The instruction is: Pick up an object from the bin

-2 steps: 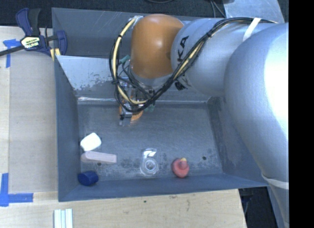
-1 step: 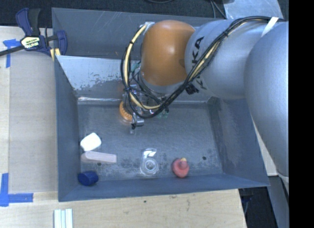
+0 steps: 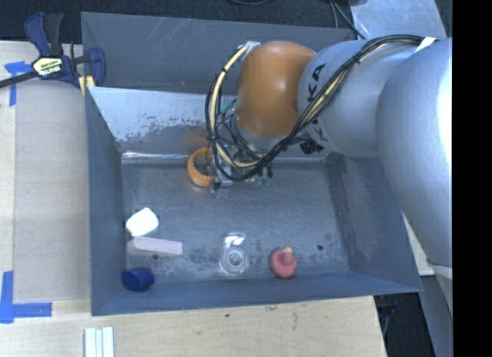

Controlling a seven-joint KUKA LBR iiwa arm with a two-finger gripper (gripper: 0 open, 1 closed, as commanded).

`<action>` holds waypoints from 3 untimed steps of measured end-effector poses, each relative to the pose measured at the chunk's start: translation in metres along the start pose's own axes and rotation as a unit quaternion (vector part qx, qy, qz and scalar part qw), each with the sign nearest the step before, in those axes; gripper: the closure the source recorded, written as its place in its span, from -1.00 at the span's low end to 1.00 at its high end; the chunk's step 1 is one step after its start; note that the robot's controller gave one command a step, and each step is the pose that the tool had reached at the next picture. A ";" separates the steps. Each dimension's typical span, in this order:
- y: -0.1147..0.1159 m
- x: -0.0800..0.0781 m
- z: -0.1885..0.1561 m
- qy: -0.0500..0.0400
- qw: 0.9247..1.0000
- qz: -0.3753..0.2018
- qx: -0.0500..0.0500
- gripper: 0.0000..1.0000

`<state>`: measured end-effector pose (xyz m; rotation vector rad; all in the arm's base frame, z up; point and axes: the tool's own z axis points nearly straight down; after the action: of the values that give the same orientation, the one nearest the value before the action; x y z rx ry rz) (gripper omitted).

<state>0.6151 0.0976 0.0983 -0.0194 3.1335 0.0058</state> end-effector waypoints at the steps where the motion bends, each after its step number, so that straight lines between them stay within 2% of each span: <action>1: 0.000 0.000 0.000 0.000 1.000 0.000 0.000 1.00; 2: 0.005 0.001 -0.100 -0.006 1.000 0.014 -0.001 1.00; 3: 0.005 0.001 -0.098 -0.005 1.000 0.013 -0.001 1.00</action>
Offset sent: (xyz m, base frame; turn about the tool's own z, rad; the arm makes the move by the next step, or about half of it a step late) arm -0.0049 0.0043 0.0939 0.0294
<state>0.6131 0.1021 0.1964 0.0228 3.1229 0.0095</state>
